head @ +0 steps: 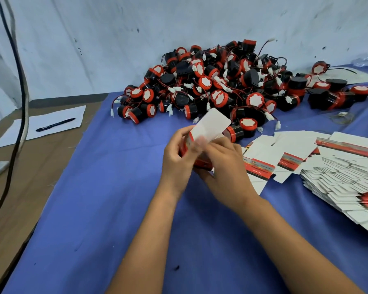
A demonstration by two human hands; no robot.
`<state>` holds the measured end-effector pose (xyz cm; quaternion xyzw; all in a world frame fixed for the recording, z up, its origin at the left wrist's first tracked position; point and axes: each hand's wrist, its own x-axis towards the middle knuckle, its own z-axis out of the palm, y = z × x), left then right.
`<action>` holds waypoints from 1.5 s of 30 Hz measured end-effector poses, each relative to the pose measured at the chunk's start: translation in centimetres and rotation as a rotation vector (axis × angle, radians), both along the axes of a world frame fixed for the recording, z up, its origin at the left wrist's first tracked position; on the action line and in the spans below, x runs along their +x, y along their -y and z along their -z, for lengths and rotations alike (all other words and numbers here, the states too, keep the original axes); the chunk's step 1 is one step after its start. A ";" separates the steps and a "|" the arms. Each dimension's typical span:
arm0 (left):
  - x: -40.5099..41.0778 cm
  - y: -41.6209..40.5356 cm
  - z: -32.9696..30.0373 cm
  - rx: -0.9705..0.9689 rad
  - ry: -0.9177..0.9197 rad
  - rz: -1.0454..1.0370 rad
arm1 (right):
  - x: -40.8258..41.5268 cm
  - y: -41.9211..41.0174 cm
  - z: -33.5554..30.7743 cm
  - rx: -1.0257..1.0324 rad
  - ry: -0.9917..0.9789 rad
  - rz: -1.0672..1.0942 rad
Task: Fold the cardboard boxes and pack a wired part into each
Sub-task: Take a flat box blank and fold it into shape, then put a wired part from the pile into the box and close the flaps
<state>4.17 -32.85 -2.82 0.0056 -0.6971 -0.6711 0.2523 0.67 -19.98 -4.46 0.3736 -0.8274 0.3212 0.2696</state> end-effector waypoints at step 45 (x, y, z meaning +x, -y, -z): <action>-0.7 -2.6 0.8 -0.720 -0.297 -0.228 | -1.7 -1.5 -6.9 -0.596 0.815 0.052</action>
